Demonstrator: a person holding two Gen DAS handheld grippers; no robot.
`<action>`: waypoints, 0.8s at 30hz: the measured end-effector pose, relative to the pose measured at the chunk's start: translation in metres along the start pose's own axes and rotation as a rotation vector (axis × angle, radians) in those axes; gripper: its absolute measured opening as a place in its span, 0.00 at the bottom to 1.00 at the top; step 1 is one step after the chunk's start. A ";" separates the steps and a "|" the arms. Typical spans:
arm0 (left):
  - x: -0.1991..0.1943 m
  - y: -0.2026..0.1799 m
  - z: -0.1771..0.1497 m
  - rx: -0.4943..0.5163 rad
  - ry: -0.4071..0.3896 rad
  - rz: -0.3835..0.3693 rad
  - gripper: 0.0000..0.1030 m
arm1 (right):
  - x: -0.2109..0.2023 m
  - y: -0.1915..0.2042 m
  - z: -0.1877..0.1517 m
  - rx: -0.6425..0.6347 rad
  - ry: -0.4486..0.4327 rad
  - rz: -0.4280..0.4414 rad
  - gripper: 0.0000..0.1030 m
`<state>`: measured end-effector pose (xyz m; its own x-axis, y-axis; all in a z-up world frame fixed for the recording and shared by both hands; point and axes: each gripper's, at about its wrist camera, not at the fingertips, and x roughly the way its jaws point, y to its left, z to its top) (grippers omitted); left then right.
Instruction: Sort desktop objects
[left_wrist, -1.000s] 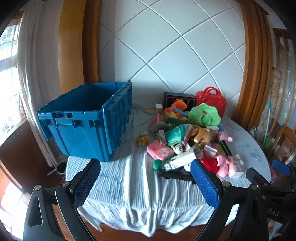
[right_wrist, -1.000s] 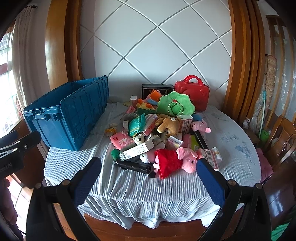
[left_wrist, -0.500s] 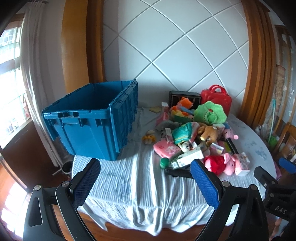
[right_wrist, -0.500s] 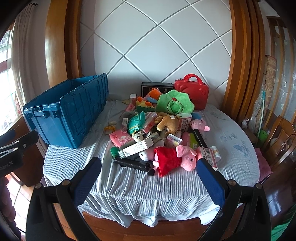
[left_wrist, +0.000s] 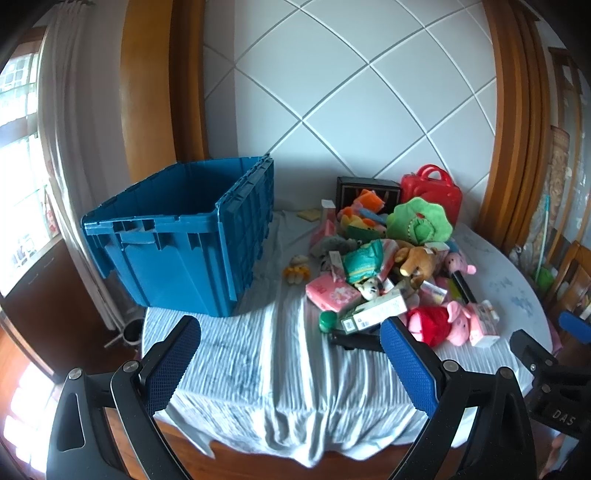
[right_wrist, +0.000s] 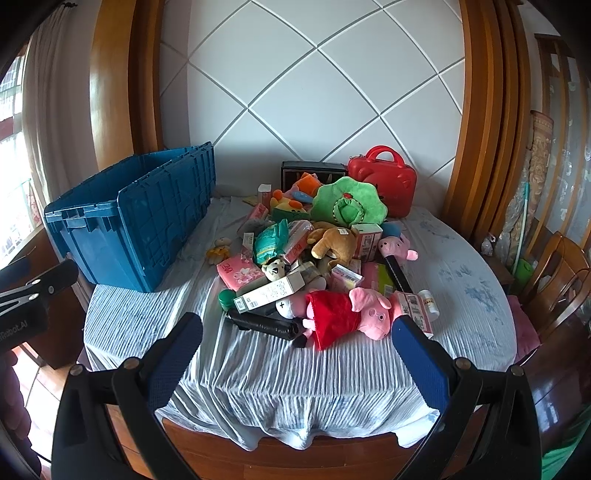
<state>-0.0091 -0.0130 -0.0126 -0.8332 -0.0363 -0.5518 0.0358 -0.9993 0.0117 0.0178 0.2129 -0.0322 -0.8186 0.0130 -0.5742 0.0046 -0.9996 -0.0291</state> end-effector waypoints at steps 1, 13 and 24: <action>0.000 0.000 0.000 0.001 0.001 -0.001 0.96 | 0.000 0.000 0.000 0.000 0.000 0.000 1.00; -0.003 0.000 -0.001 0.002 0.003 0.001 0.96 | 0.000 0.004 0.001 -0.002 0.001 0.001 1.00; -0.004 0.002 -0.001 -0.002 0.006 0.002 0.96 | 0.000 0.003 0.002 -0.012 0.008 0.004 1.00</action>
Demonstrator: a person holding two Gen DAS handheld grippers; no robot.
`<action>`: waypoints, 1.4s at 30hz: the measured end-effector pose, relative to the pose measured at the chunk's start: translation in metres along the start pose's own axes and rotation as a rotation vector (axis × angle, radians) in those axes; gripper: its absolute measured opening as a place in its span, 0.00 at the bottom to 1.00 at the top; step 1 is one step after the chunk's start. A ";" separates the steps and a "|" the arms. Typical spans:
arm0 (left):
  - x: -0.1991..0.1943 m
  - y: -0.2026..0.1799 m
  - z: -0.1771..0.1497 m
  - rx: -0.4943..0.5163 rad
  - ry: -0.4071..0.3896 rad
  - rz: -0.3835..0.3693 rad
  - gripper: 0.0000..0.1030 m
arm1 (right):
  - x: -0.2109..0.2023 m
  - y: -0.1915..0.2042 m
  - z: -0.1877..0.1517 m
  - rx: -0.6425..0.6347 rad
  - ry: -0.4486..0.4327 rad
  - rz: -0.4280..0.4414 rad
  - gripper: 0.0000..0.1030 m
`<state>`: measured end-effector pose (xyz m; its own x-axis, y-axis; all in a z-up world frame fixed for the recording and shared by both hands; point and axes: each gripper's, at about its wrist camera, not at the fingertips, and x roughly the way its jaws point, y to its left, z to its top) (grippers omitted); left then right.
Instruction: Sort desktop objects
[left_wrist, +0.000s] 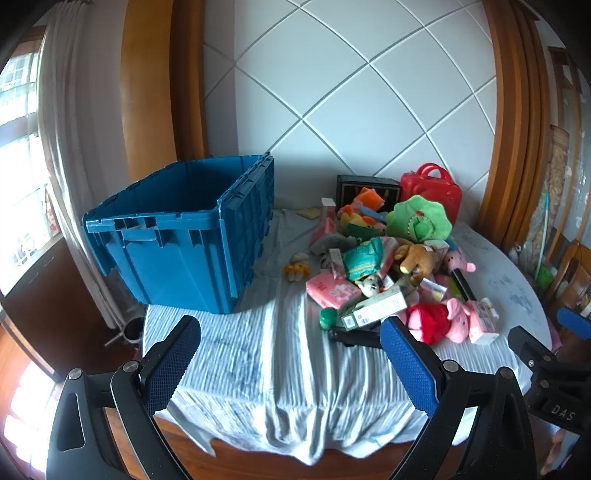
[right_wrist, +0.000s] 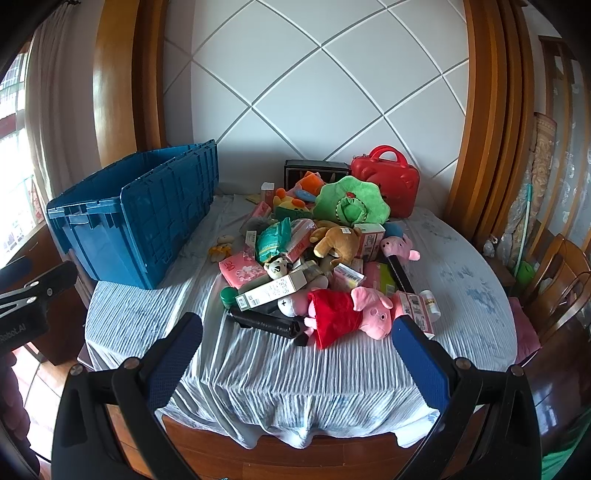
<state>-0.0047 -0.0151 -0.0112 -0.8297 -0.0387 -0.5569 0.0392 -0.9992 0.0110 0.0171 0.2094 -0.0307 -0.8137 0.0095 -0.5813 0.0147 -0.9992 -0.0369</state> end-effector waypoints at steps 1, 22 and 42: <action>0.000 0.000 0.000 -0.001 0.000 0.001 0.96 | 0.000 0.000 0.001 0.000 0.001 -0.002 1.00; 0.078 -0.045 -0.020 -0.032 0.113 -0.025 0.96 | 0.059 -0.078 -0.029 0.047 0.105 -0.027 1.00; 0.278 -0.260 -0.047 0.243 0.363 -0.284 0.89 | 0.225 -0.226 -0.059 0.213 0.373 -0.223 1.00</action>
<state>-0.2192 0.2348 -0.2081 -0.5403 0.1981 -0.8178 -0.3254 -0.9455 -0.0141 -0.1357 0.4397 -0.2009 -0.5189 0.1987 -0.8314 -0.2874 -0.9565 -0.0492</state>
